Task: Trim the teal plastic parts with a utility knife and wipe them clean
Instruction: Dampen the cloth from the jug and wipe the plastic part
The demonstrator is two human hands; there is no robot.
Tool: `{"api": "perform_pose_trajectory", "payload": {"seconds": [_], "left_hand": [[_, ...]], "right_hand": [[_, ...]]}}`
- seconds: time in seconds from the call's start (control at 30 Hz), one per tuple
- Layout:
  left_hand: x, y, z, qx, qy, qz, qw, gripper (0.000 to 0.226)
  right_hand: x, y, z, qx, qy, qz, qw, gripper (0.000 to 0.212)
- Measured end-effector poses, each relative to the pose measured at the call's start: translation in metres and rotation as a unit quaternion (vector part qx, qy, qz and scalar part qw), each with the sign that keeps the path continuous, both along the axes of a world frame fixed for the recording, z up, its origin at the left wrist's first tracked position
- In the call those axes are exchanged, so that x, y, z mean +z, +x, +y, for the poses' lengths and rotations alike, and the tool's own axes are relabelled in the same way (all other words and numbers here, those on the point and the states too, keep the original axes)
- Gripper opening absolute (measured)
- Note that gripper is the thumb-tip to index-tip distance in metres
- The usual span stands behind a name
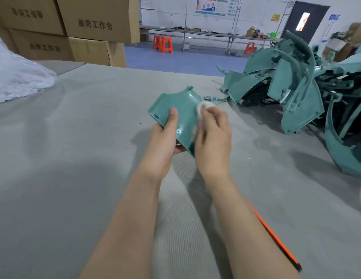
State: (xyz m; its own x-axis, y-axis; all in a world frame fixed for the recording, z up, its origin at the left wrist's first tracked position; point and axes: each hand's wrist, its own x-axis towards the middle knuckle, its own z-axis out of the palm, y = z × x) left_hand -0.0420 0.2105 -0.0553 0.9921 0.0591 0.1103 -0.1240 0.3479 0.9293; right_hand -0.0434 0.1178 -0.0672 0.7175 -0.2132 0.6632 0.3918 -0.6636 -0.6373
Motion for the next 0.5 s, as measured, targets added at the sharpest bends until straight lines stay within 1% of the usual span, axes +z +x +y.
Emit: {"api": "perform_pose_trajectory", "payload": {"seconds": [0.07,0.1,0.13,0.17,0.23,0.27,0.3,0.33,0.4,0.47,0.5], "left_hand": [[0.001,0.0,0.0,0.005,-0.049,0.007,0.999,0.032],[0.001,0.0,0.003,0.005,-0.08,0.007,0.997,0.032],[0.001,0.0,0.006,-0.001,-0.097,0.003,0.995,0.032],[0.001,0.0,0.008,-0.006,-0.087,-0.002,0.996,0.032],[0.001,0.0,0.007,0.009,-0.032,-0.011,0.999,0.031],[0.002,0.0,0.005,0.022,-0.016,-0.017,0.999,0.031],[0.002,0.001,0.003,0.028,-0.013,-0.024,0.999,0.03],[0.002,0.002,0.001,0.028,-0.023,-0.027,0.999,0.029],[0.001,0.002,0.003,0.014,-0.065,-0.021,0.998,0.03],[0.0,0.0,0.008,-0.022,-0.091,-0.005,0.996,0.036],[0.0,0.0,0.009,-0.034,-0.079,0.003,0.996,0.04]], "right_hand": [[-0.004,-0.007,0.023,0.083,-0.044,-0.023,0.995,0.036],[-0.005,-0.008,0.029,0.104,-0.055,-0.026,0.993,0.035],[-0.004,-0.005,0.028,0.102,-0.048,-0.027,0.993,0.034],[-0.003,-0.001,0.023,0.076,-0.026,-0.02,0.997,0.035],[-0.005,0.005,0.004,-0.01,0.023,0.007,1.0,0.037],[-0.005,0.004,-0.001,-0.03,0.028,0.007,0.999,0.036],[-0.004,0.0,0.003,-0.024,0.018,-0.01,1.0,0.036],[-0.004,-0.006,0.012,0.005,0.001,-0.037,0.999,0.034],[-0.004,-0.011,0.031,0.066,-0.021,-0.069,0.995,0.033],[-0.002,-0.006,0.033,0.074,-0.017,-0.064,0.995,0.033],[-0.001,-0.001,0.028,0.061,0.001,-0.05,0.997,0.034]]}}
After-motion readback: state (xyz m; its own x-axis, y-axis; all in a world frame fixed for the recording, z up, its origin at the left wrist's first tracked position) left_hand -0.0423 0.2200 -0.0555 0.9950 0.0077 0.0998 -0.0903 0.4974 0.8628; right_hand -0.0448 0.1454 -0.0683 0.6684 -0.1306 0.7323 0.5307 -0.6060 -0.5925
